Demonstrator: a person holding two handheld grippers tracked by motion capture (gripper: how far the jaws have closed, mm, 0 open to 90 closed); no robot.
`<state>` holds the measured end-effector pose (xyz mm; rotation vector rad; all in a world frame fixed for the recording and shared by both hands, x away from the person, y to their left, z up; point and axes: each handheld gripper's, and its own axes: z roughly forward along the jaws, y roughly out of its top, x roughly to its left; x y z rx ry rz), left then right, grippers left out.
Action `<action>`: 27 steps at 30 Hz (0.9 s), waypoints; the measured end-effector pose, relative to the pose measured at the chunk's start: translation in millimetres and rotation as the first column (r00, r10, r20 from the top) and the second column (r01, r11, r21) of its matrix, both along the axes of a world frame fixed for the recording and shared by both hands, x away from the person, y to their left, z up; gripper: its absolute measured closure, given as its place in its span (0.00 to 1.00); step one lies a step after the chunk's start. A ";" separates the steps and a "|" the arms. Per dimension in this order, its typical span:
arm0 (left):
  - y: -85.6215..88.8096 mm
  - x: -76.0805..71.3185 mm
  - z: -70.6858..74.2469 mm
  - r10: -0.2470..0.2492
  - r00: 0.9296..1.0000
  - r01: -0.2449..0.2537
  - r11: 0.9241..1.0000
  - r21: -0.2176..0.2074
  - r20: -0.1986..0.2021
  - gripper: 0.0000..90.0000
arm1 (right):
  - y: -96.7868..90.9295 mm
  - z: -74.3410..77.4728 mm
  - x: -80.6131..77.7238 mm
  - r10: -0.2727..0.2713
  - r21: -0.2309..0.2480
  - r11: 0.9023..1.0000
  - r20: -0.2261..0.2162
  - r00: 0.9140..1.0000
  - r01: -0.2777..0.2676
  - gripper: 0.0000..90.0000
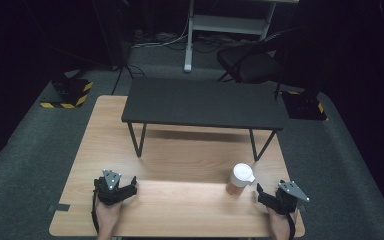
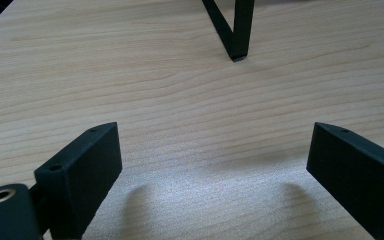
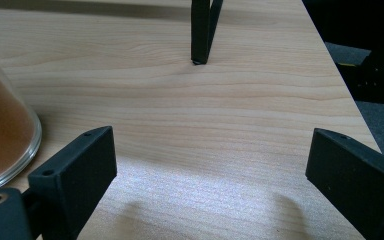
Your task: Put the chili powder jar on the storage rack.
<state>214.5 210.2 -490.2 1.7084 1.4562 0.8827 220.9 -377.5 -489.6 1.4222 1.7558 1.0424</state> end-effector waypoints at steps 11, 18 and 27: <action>1.2 -1.0 -0.6 0.010 1.000 -0.010 1.000 -0.020 0.004 0.08 | -0.7 1.5 3.9 0.001 0.006 1.000 -0.014 1.000 0.000 0.05; 3.7 -0.9 -0.9 -0.001 1.000 0.001 0.999 -0.038 0.006 0.07 | 0.4 1.4 3.9 -0.009 0.005 1.000 -0.012 1.000 0.009 0.06; 5.6 -0.6 -0.4 -0.004 1.000 0.003 0.998 -0.057 -0.001 0.06 | 3.2 2.4 3.4 0.001 -0.023 1.000 -0.022 1.000 -0.002 0.06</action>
